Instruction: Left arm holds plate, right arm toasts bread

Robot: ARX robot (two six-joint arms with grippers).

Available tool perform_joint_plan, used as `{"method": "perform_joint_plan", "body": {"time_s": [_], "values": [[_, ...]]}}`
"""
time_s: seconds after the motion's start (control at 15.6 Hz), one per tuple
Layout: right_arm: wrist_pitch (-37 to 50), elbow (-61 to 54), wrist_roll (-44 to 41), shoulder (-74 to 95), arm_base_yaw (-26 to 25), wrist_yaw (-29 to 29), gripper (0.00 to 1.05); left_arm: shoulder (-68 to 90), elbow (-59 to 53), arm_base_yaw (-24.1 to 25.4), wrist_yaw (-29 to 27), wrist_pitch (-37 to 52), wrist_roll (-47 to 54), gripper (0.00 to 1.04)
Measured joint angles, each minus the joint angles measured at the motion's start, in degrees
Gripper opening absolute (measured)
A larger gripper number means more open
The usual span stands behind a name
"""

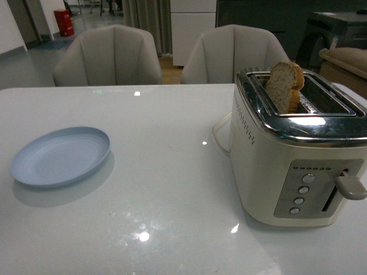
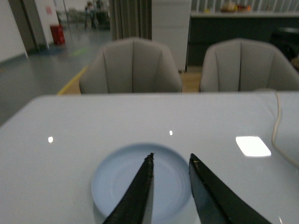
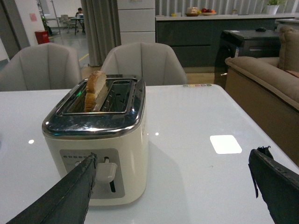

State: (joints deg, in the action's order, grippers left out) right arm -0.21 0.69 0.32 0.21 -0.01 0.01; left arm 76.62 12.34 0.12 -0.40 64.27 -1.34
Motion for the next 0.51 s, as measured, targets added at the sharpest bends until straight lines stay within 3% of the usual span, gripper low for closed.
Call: {"method": "perform_joint_plan", "body": {"time_s": [0.13,0.51], "values": [[0.0,0.0,0.0,0.0,0.0,0.0,0.98,-3.0,-4.0,-0.2,0.4,-2.6,0.3,0.05],[0.0,0.0,0.0,0.0,0.0,0.0,0.98,-18.4,-8.9,-0.2,0.4,-11.2,0.5,0.02]]}}
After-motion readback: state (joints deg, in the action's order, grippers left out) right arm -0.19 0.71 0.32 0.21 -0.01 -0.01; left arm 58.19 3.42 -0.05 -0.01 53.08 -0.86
